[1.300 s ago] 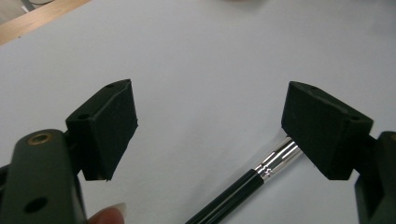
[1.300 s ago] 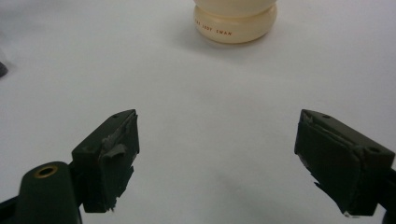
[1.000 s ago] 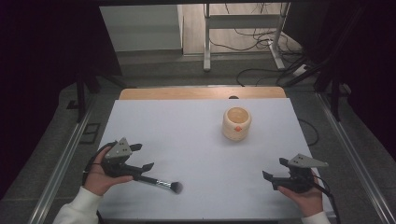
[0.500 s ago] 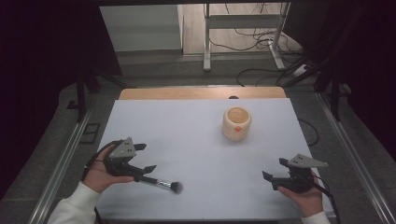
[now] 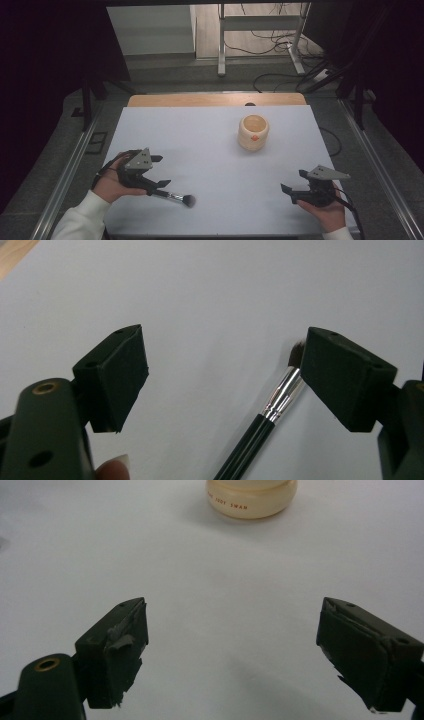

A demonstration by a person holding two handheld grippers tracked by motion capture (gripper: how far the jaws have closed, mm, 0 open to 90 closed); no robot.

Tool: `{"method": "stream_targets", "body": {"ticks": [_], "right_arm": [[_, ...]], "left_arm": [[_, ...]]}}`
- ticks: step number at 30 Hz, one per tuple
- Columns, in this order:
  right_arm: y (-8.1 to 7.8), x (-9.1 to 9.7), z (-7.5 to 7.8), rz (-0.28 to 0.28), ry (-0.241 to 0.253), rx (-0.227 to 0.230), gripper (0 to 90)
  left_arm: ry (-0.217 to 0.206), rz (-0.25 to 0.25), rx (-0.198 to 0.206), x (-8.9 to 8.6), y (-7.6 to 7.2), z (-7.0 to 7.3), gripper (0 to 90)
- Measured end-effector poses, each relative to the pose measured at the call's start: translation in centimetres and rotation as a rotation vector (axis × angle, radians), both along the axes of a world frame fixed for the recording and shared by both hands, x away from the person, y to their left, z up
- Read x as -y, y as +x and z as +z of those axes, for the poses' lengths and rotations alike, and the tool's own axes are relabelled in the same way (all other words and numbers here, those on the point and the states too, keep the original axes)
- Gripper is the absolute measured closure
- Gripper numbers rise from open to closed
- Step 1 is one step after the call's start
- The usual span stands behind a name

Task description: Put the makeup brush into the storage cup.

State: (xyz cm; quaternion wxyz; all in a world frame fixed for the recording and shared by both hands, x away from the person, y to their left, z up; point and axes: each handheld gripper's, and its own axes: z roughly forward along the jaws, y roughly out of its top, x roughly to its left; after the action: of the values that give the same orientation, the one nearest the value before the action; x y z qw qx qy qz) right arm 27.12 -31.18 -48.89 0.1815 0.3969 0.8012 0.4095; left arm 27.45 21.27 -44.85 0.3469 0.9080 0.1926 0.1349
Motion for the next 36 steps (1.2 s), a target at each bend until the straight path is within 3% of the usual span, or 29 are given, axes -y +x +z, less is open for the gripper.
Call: {"method": "stream_targets", "body": {"ticks": [5,9,20,36], "right_arm": [[0.0,0.0,0.0,-0.004,0.005,-0.003,13.9],[0.0,0.0,0.0,-0.004,0.003,-0.003,13.9],[0.0,0.0,-0.1,-0.003,-0.004,-0.004,13.9],[0.0,-0.1,-0.1,0.000,-0.009,-0.007,13.9]], "left_arm": [[0.012,-0.035,-0.008,0.1,0.5,-0.1,19.9],[0.057,-0.096,0.008,0.6,0.7,0.0,18.7],[0.133,-0.179,0.002,1.5,1.4,-0.9,17.7],[0.220,-0.235,-0.029,2.2,1.3,-1.9,13.5]]}}
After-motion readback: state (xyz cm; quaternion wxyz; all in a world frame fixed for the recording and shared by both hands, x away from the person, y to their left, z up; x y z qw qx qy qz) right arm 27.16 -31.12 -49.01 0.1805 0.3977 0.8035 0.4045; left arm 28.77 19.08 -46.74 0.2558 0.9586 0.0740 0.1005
